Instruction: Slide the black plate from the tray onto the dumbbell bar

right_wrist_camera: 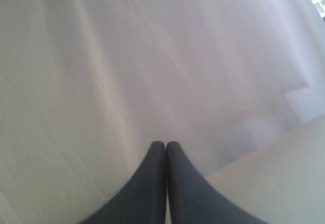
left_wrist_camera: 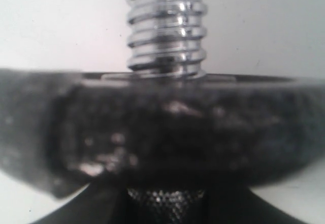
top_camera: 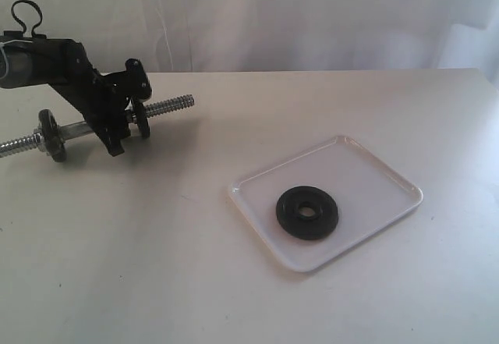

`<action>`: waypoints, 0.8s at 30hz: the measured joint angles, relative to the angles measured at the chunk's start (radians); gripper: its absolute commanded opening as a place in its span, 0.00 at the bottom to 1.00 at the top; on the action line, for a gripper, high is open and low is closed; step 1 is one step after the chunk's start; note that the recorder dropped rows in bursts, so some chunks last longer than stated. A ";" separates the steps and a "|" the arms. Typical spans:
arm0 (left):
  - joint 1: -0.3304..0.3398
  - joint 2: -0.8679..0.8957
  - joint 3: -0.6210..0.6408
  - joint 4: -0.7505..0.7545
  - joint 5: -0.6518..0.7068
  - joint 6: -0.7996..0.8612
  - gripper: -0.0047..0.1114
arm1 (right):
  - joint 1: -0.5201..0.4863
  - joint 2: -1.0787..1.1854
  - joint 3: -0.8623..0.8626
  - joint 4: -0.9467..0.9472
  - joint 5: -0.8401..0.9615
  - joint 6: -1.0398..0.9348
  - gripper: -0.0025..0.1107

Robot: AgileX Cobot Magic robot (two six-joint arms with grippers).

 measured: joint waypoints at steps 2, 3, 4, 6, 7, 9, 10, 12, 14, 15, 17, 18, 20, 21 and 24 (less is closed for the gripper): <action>0.000 0.000 0.000 0.000 0.000 0.000 0.04 | 0.000 0.000 0.000 0.006 -0.056 0.027 0.02; 0.000 0.000 0.000 0.000 0.000 0.000 0.04 | 0.000 0.000 0.000 0.011 -0.081 0.050 0.02; 0.000 0.000 0.000 0.000 0.000 0.000 0.04 | 0.000 0.000 0.000 0.013 -0.103 0.086 0.02; 0.000 0.000 0.000 0.000 0.000 0.000 0.04 | 0.000 0.000 0.000 0.019 -0.122 0.169 0.02; 0.000 0.000 0.000 0.000 0.000 0.000 0.04 | 0.000 0.000 0.000 0.021 -0.124 0.212 0.02; 0.000 0.000 0.000 0.000 0.000 0.000 0.04 | 0.000 0.000 0.000 0.021 -0.117 0.272 0.02; 0.000 0.000 0.000 0.000 0.000 0.000 0.04 | 0.000 0.000 0.000 0.021 -0.115 0.292 0.02; 0.000 0.000 0.000 0.000 0.000 0.000 0.04 | 0.000 0.000 0.000 0.023 -0.109 0.309 0.02; 0.000 0.000 0.000 0.000 0.000 0.000 0.04 | 0.000 0.000 0.000 0.023 -0.107 0.319 0.02; 0.000 0.000 0.000 -0.006 0.000 0.000 0.04 | 0.000 0.000 0.000 0.020 -0.107 0.321 0.02; 0.000 0.000 0.000 -0.006 0.000 0.000 0.04 | 0.000 0.000 0.000 0.007 -0.120 0.321 0.02; 0.000 0.000 0.000 -0.006 0.000 0.000 0.04 | 0.000 0.000 0.000 -0.005 -0.137 0.321 0.02; 0.000 0.000 0.000 -0.008 0.000 0.000 0.04 | 0.000 -0.002 -0.005 -0.010 -0.166 0.307 0.02; 0.000 0.000 0.000 -0.008 0.000 0.000 0.04 | 0.000 -0.002 -0.019 -0.011 -0.172 0.276 0.02; 0.000 0.000 0.000 -0.008 0.000 0.000 0.04 | 0.000 0.040 -0.121 -0.016 -0.177 0.179 0.02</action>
